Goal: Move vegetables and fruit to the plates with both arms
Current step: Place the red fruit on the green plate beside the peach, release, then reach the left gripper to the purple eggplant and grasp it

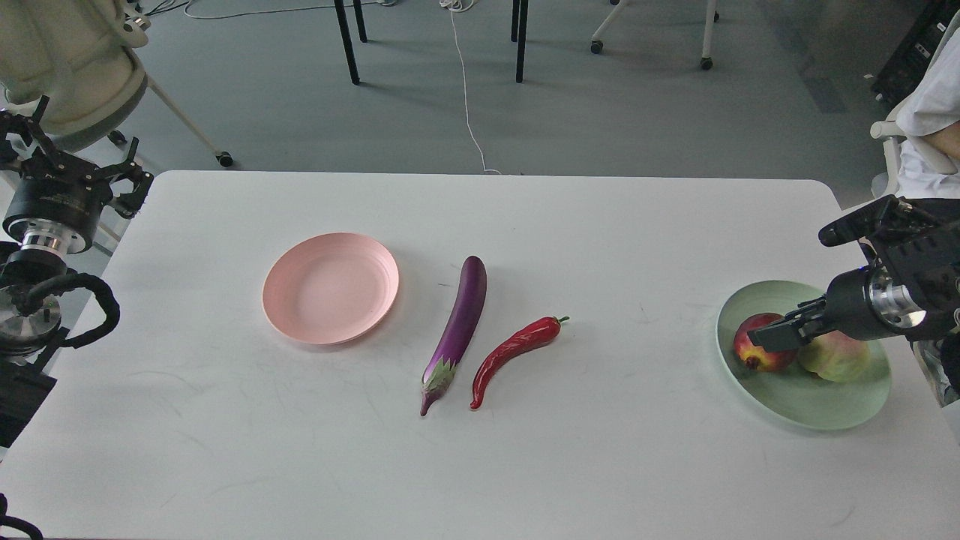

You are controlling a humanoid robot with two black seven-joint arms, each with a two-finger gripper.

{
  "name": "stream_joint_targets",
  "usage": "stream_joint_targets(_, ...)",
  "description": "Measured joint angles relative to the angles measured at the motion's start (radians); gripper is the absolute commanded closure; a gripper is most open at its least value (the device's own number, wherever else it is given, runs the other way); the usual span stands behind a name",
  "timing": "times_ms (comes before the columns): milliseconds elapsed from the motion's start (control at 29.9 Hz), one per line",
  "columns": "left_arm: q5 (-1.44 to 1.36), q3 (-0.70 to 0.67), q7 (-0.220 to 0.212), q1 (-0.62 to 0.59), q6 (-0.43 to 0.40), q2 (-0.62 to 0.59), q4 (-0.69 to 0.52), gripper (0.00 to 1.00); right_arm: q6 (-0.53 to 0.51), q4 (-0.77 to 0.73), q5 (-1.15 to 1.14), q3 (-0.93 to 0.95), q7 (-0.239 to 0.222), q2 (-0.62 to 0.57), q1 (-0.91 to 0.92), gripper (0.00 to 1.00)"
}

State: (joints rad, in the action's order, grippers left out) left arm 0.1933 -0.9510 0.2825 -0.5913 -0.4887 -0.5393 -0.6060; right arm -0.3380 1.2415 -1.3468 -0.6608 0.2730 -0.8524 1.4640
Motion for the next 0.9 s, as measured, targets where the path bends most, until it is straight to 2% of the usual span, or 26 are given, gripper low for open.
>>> stream_joint_targets(234,-0.003,0.000,-0.002,-0.002,0.000,-0.004,-0.007,0.01,-0.002,-0.009,0.025,0.074,0.004,-0.014,-0.001,0.03)
stream_joint_targets(434,-0.013,0.023,-0.013,-0.005,0.000,-0.032,-0.033,0.02,-0.010,-0.094,0.243,0.259,0.005,-0.025,-0.045,0.02)
stream_joint_targets(534,-0.027,0.085,-0.014,-0.028,0.000,-0.079,-0.080,0.02,-0.008,-0.145,0.373,0.354,0.005,-0.019,-0.100,0.02)
stream_joint_targets(701,-0.091,0.233,-0.009,-0.064,0.000,-0.179,-0.267,0.02,0.000,-0.158,0.598,0.520,0.003,-0.004,-0.228,0.02)
stream_joint_targets(801,-0.195,0.270,-0.008,-0.074,0.000,-0.215,-0.402,0.02,0.002,-0.161,0.711,0.617,0.002,0.010,-0.290,0.02)
stream_joint_targets(902,-0.377,0.277,-0.012,-0.097,0.000,-0.223,-0.486,0.02,0.002,-0.164,0.840,0.708,0.003,0.023,-0.343,0.02)
